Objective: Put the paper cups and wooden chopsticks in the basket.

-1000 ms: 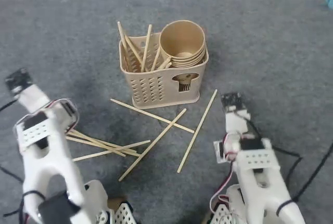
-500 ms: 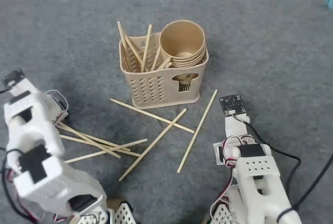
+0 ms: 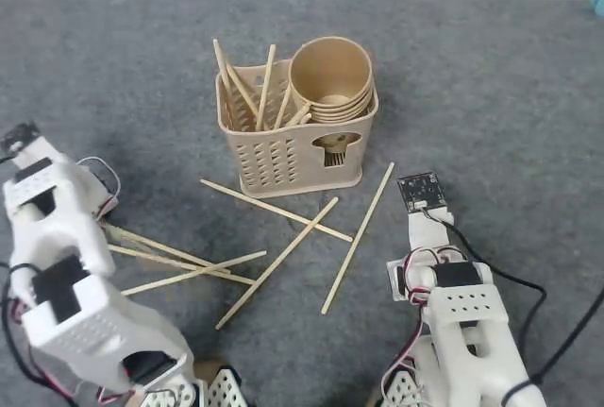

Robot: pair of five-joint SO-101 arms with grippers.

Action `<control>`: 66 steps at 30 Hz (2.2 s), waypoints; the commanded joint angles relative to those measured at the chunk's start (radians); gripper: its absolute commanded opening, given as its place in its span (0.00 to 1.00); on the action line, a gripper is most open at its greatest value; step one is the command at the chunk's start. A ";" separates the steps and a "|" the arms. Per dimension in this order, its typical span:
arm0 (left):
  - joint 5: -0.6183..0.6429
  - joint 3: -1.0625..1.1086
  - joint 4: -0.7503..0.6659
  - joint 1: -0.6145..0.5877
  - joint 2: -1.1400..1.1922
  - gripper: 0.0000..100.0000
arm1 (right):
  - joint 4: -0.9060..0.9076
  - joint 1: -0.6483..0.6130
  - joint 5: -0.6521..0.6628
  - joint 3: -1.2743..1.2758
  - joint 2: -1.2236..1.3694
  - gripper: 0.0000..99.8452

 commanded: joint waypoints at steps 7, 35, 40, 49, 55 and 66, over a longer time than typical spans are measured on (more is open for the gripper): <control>0.009 -0.081 0.092 0.110 0.003 0.01 | 0.007 -0.005 0.023 -0.005 -0.027 0.04; 0.009 -0.381 0.571 0.256 -0.334 0.01 | 0.002 -0.005 0.023 -0.005 -0.027 0.04; 0.009 -0.286 0.423 0.308 -0.531 0.01 | 0.001 -0.005 0.025 -0.005 -0.027 0.04; 0.009 -0.274 0.244 0.396 -0.684 0.01 | 0.002 -0.005 0.025 -0.005 -0.027 0.04; 0.009 -0.272 0.072 0.491 -0.806 0.01 | 0.004 -0.005 0.066 -0.005 -0.027 0.04; 0.006 -0.271 -0.400 0.703 -0.942 0.01 | 0.005 -0.005 0.121 -0.005 -0.027 0.04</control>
